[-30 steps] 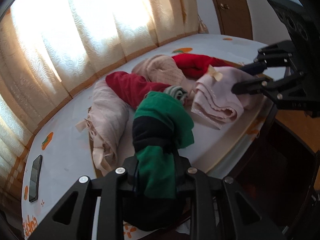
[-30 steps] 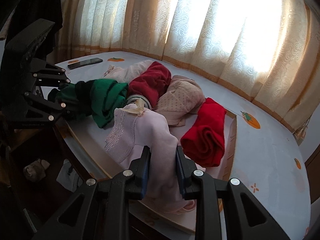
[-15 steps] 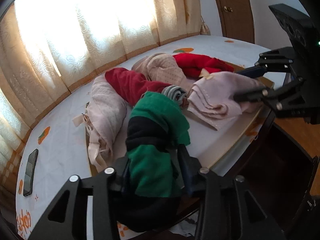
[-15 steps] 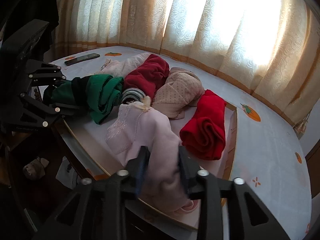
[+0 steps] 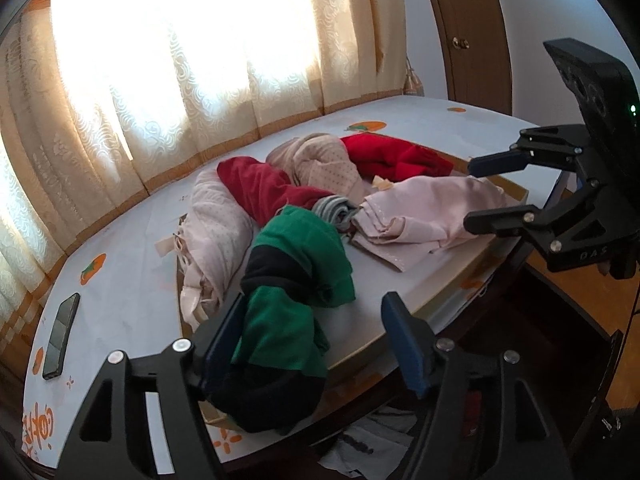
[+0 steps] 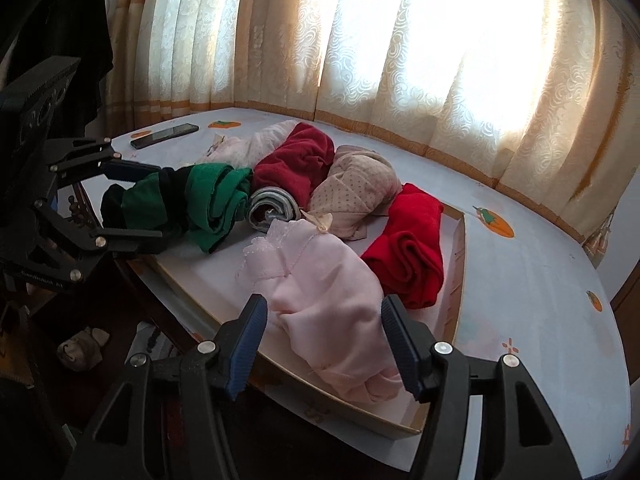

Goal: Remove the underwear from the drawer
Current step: 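Open left tool to drop green-black garment while right tool drops white-pink garment, then lower both tools from the tray into the open drawer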

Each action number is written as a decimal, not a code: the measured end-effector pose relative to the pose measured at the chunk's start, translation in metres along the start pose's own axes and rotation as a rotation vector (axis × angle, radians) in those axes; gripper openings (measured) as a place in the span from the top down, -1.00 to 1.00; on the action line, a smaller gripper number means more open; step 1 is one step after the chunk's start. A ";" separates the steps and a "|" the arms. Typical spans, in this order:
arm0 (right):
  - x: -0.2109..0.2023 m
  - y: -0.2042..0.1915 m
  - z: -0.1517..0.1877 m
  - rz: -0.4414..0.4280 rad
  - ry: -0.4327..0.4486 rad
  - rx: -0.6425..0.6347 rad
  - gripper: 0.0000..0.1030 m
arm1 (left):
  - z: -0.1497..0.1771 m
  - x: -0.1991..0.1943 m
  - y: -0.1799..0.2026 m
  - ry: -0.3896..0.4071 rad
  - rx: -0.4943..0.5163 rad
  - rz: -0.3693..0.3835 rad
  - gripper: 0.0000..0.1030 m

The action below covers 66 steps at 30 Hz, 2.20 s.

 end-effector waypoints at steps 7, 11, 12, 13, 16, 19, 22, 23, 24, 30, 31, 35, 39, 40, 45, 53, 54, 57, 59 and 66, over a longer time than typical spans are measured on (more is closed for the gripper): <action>-0.010 0.002 -0.004 0.014 0.036 0.031 -0.32 | -0.001 -0.003 -0.001 0.011 -0.019 -0.003 -0.43; -0.012 0.000 -0.002 0.012 0.037 0.037 -0.33 | -0.002 -0.007 0.001 0.017 -0.016 -0.004 -0.45; -0.013 -0.001 -0.001 0.012 0.038 0.039 -0.33 | -0.002 -0.008 0.002 0.019 -0.017 -0.003 -0.46; -0.014 -0.003 -0.001 0.009 0.041 0.041 -0.33 | -0.002 -0.009 0.002 0.020 -0.018 -0.002 -0.46; -0.017 -0.006 0.000 0.006 0.045 0.044 -0.34 | -0.003 -0.013 0.005 0.026 -0.016 0.001 -0.51; -0.020 -0.009 0.000 0.000 0.054 0.048 -0.34 | -0.003 -0.016 0.008 0.031 -0.014 0.004 -0.52; -0.022 -0.011 0.001 -0.003 0.057 0.052 -0.34 | -0.004 -0.019 0.011 0.038 -0.015 0.007 -0.53; -0.022 -0.012 0.001 -0.005 0.058 0.054 -0.34 | -0.004 -0.021 0.012 0.040 -0.017 0.008 -0.53; -0.023 -0.013 0.001 -0.005 0.060 0.054 -0.35 | -0.005 -0.022 0.013 0.041 -0.018 0.009 -0.53; -0.032 -0.020 0.002 -0.017 0.078 0.065 -0.35 | -0.005 -0.034 0.021 0.060 -0.022 0.017 -0.62; -0.033 -0.021 0.002 -0.019 0.080 0.066 -0.35 | -0.004 -0.035 0.022 0.062 -0.024 0.019 -0.62; -0.038 -0.030 0.002 -0.033 0.092 0.068 -0.36 | -0.001 -0.041 0.025 0.066 -0.030 0.023 -0.62; -0.044 -0.038 0.001 -0.050 0.107 0.080 -0.36 | 0.003 -0.046 0.024 0.061 -0.037 0.019 -0.62; -0.046 -0.040 0.002 -0.055 0.110 0.083 -0.36 | 0.005 -0.049 0.023 0.061 -0.043 0.021 -0.62; -0.050 -0.056 0.012 -0.080 0.108 0.083 -0.39 | 0.019 -0.057 0.019 0.045 -0.074 0.017 -0.62; -0.042 -0.077 0.034 -0.110 0.067 0.073 -0.41 | 0.040 -0.065 0.015 0.013 -0.092 0.009 -0.62; -0.040 -0.078 0.036 -0.112 0.062 0.072 -0.41 | 0.044 -0.067 0.014 0.009 -0.097 0.010 -0.62; -0.038 -0.084 0.044 -0.125 0.047 0.069 -0.41 | 0.052 -0.070 0.013 -0.002 -0.101 0.007 -0.62; -0.036 -0.088 0.049 -0.135 0.033 0.063 -0.41 | 0.060 -0.072 0.013 -0.013 -0.108 0.006 -0.62; -0.027 -0.108 0.066 -0.175 -0.022 0.011 -0.41 | 0.091 -0.070 0.013 -0.074 -0.118 0.010 -0.62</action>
Point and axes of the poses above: each gripper's, at about its wrist camera, not at the fingertips, and x roughly the way its jaws point, y to its right, z to its underside, the point moved 8 cm from there along x, roughly the way its jaws point, and after that the axes turned 10 degrees about y, right-handed, at the moved point
